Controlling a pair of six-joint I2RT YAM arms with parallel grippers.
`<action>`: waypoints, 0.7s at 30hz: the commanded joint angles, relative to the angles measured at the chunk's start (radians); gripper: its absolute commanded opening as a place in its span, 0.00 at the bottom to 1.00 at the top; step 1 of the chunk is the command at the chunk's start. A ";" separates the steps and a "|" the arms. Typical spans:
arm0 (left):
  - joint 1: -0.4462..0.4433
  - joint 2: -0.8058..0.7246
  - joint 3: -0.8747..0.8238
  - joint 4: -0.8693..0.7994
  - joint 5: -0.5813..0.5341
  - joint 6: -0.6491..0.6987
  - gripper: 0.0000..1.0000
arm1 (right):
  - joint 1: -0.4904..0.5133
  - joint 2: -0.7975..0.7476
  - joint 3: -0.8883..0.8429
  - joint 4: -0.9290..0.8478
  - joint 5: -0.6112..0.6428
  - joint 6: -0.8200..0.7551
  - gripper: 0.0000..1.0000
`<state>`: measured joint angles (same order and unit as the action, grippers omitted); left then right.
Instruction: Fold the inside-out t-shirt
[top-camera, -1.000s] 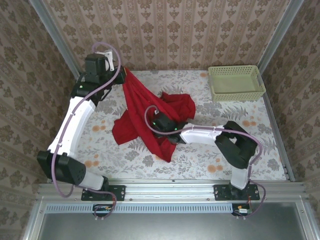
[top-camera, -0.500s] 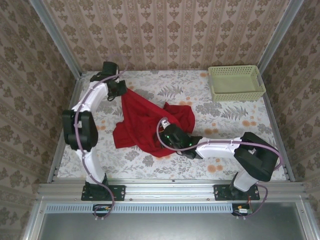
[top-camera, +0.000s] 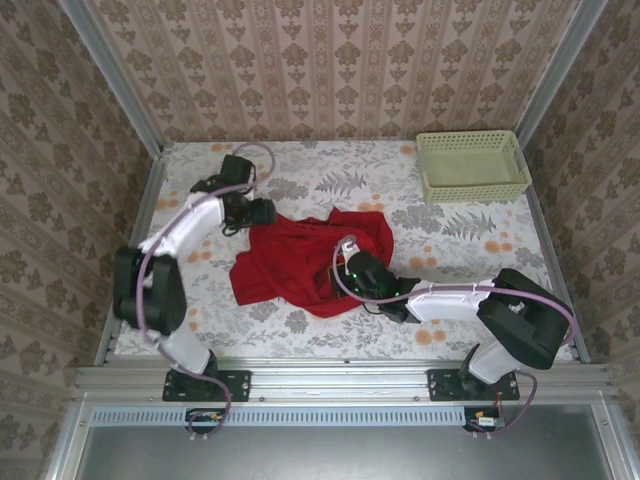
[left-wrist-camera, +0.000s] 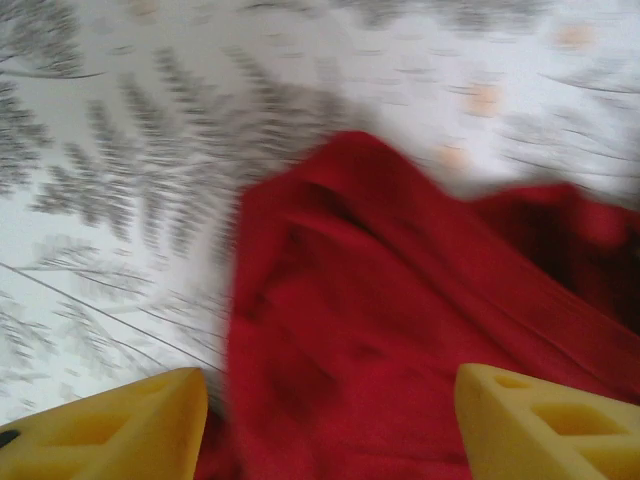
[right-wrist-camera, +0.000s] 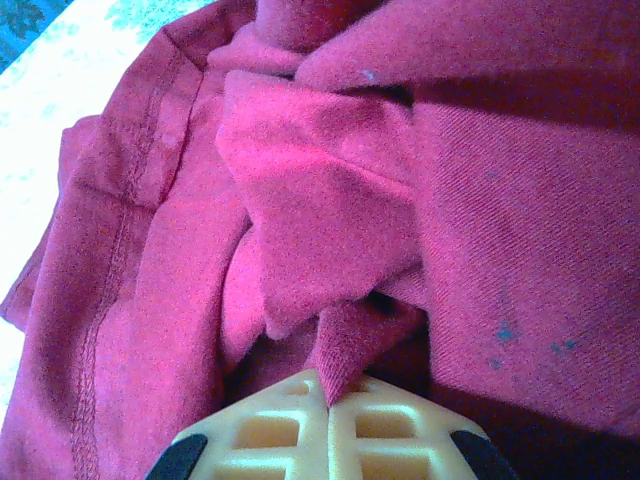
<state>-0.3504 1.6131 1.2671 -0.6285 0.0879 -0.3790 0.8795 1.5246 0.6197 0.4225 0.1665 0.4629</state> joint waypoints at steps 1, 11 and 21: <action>-0.159 -0.148 -0.130 0.162 0.081 0.054 0.71 | -0.002 -0.027 -0.014 0.062 -0.036 0.021 0.00; -0.310 -0.191 -0.360 0.358 0.197 0.093 0.77 | -0.018 -0.020 -0.032 0.134 -0.041 0.033 0.00; -0.317 0.016 -0.299 0.401 0.230 0.041 0.58 | -0.019 -0.001 -0.033 0.172 -0.064 0.044 0.00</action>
<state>-0.6609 1.5654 0.9207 -0.2481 0.3122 -0.3286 0.8555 1.5280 0.5850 0.5240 0.1246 0.4938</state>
